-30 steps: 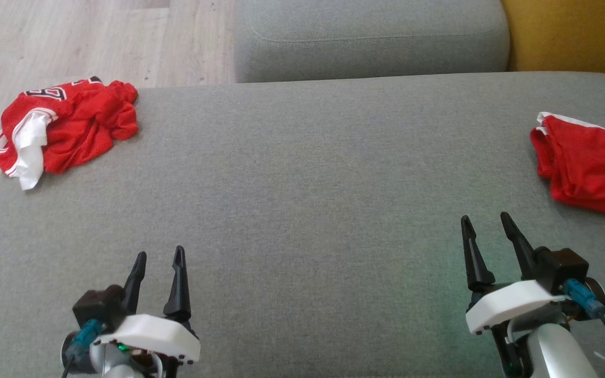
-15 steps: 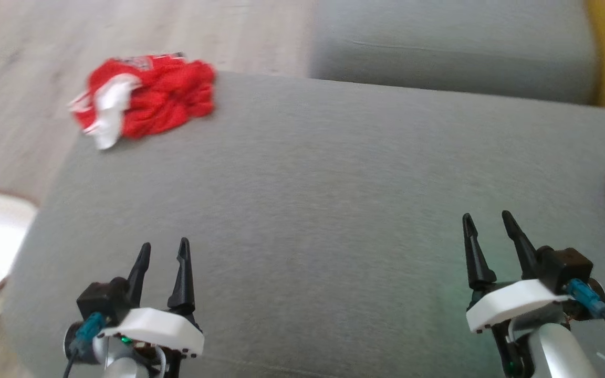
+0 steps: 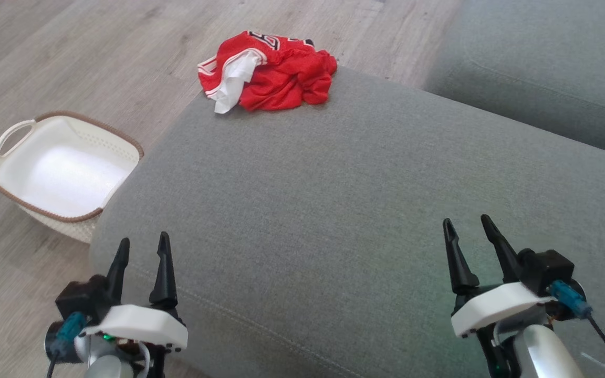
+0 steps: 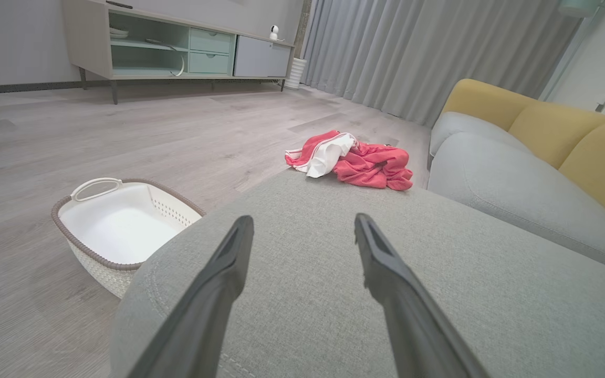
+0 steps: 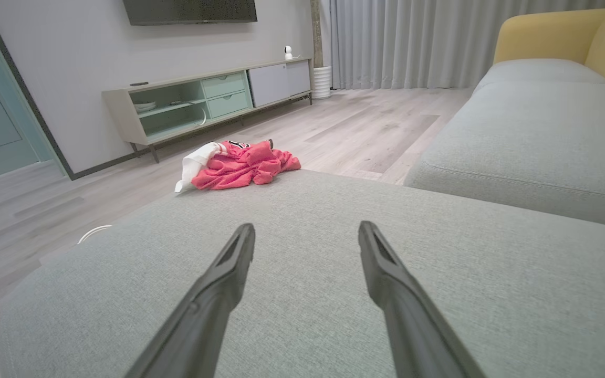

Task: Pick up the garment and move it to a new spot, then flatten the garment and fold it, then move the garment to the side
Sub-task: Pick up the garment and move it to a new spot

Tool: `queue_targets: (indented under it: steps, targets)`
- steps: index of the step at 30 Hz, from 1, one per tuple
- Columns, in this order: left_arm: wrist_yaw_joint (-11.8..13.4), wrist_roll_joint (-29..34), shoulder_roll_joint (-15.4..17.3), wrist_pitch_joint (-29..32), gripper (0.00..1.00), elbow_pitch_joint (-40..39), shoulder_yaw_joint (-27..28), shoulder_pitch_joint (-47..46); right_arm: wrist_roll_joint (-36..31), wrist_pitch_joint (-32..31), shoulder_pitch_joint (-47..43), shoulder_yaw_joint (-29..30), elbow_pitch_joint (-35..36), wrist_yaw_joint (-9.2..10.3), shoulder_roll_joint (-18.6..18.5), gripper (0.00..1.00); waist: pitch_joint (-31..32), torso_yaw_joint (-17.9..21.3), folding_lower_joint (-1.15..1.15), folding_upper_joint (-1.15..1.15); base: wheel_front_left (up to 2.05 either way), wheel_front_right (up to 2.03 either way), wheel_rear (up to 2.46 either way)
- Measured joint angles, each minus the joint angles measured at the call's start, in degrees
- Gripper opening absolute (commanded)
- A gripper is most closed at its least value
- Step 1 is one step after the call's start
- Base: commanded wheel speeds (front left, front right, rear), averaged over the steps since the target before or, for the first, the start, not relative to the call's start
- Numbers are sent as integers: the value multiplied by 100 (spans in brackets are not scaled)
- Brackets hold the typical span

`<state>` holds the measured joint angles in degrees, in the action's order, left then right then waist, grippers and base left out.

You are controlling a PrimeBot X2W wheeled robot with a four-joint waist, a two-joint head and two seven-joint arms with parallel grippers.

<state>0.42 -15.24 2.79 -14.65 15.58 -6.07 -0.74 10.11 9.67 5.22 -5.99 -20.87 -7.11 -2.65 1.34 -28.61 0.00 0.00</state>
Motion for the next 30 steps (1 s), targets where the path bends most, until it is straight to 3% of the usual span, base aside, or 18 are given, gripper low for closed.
queue_targets:
  steps: [13, 20, 26, 30]
  targets:
    - [-25, 2, -2, 0, 100, -59, 51, 4, 3, 51, 5, 56, -36, 0, 0, 100, -21, 3, 0, 0, 0, 0, 0]
    - [44, -2, 80, 0, 100, -583, 649, -187, -222, 3, 49, 120, 367, 0, 0, 100, -394, 123, 0, 0, 0, 0, 0]
    - [-98, 63, 631, -1, 100, -873, 1044, -1247, -567, -175, 447, 134, 846, 0, -3, 100, -930, 481, 1, 0, 0, 0, 0]
    - [-205, 132, 1268, 199, 100, -940, 1258, -2331, -799, -336, 617, 114, 1184, 0, -8, 100, -1289, 824, 1, 0, 0, 0, 0]
